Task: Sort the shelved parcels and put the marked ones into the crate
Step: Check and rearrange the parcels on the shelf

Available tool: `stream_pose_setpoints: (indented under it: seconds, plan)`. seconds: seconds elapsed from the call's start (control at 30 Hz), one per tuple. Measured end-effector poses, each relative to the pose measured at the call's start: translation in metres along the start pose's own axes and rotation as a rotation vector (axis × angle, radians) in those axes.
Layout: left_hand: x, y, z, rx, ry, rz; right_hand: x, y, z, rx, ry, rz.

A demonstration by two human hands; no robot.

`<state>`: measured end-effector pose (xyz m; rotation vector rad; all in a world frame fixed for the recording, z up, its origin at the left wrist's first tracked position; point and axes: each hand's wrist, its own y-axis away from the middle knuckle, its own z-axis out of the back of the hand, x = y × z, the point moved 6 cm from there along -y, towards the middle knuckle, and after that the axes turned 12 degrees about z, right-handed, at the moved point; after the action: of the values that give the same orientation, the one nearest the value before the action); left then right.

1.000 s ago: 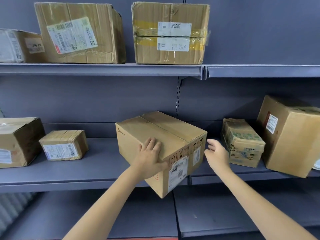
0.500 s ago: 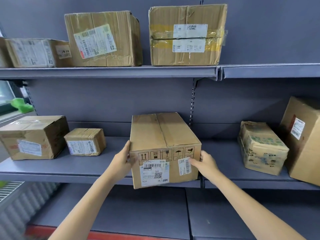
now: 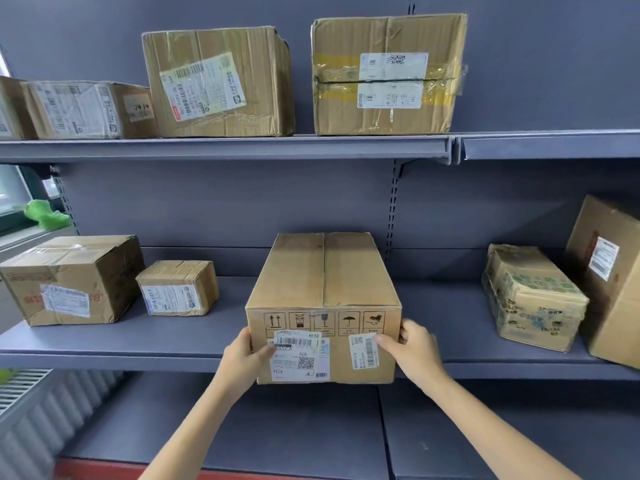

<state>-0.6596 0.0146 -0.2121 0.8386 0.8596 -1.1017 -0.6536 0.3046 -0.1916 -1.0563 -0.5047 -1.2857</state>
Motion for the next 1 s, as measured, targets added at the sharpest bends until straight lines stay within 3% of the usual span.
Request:
stream_pose_setpoints:
  seconds: [0.37, 1.0]
  plan:
    - [0.030, -0.015, 0.066, -0.052, -0.043, 0.012, 0.035, 0.002, -0.060, 0.024, 0.041, 0.072]
    - [0.026, -0.052, 0.078, -0.053, -0.043, 0.045, 0.045, -0.011, -0.094, -0.020, 0.162, -0.051]
